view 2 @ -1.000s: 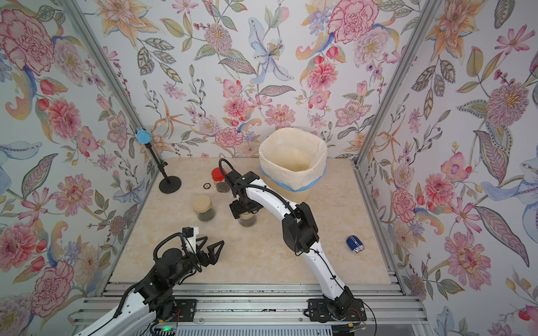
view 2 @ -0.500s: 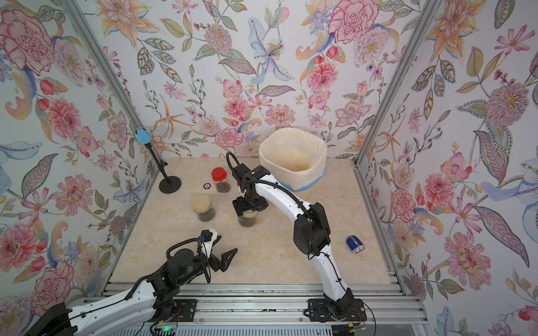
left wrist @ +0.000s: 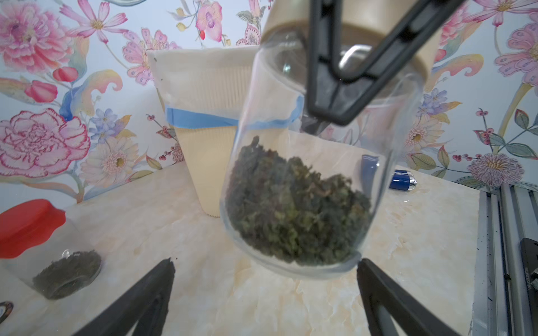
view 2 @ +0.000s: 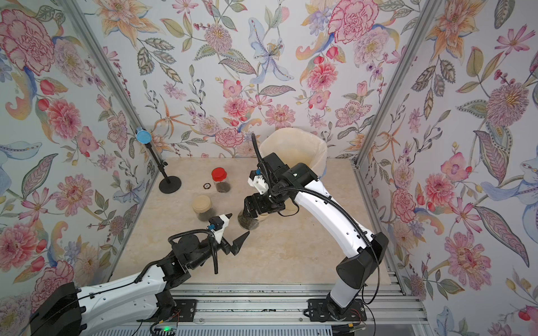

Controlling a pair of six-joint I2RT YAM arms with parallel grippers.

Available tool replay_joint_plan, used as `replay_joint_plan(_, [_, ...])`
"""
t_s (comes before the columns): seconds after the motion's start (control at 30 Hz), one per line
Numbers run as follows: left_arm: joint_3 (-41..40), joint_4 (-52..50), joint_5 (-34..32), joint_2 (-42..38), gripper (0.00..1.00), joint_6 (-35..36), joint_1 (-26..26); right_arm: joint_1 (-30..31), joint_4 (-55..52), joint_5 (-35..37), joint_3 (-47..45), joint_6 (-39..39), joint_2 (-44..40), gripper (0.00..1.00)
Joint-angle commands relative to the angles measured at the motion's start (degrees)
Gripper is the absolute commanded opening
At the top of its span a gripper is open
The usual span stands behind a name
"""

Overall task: Empty moldy tea leaves from jars
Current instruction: Pick up the jar from the center of the board.

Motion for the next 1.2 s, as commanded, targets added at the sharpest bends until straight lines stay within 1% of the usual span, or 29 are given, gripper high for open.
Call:
replay_joint_plan(0.0, [3.93, 1.79, 3.53, 2.33, 1.0, 4.19, -1.23, -1.53, 0.43, -3.37, -1.64, 0.35, -3.43, 0.55])
replay_joint_plan(0.07, [5.91, 0.31, 4.47, 4.37, 1.0, 4.88, -1.67, -2.13, 0.95, -4.46, -3.15, 0.19, -4.61, 0.55])
replay_joint_plan(0.2, [7.38, 0.63, 3.91, 6.52, 1.0, 5.41, -2.52, -2.42, 1.53, -5.02, -6.02, 0.12, -6.39, 0.55])
replay_joint_plan(0.27, [8.57, -0.32, 4.69, 7.79, 1.0, 6.06, -2.73, -2.5, 2.25, -5.48, -7.43, 0.19, -7.17, 0.55])
replay_joint_plan(0.33, [10.29, -1.79, 6.31, 9.49, 1.0, 7.01, -3.0, -2.86, 3.01, -6.72, -8.58, 0.35, -7.85, 0.55])
replay_joint_plan(0.47, [11.48, -1.04, 8.8, 11.73, 1.0, 7.91, -3.02, -4.01, 3.53, -10.25, -10.0, 0.33, -8.68, 0.55])
replay_joint_plan(0.7, [13.77, -1.06, 9.94, 14.92, 0.99, 9.04, -2.99, -4.31, 3.49, -14.01, -11.07, 0.61, -9.48, 0.54])
replay_joint_plan(0.93, [14.12, -0.48, 10.5, 15.15, 0.94, 9.9, -3.01, -4.34, 3.44, -13.71, -12.93, 0.59, -9.74, 0.54])
replay_joint_plan(1.03, [13.84, -0.68, 10.62, 14.79, 0.89, 10.03, -2.97, -4.29, 3.52, -13.3, -13.06, 0.73, -9.74, 0.54])
replay_joint_plan(1.1, [13.4, -0.47, 10.68, 14.52, 0.83, 10.11, -2.95, -4.27, 3.49, -13.14, -13.06, 0.87, -9.56, 0.54])
replay_joint_plan(1.17, [13.11, -0.43, 10.53, 14.42, 0.8, 10.12, -3.01, -4.34, 3.46, -13.22, -13.11, 0.88, -9.53, 0.54])
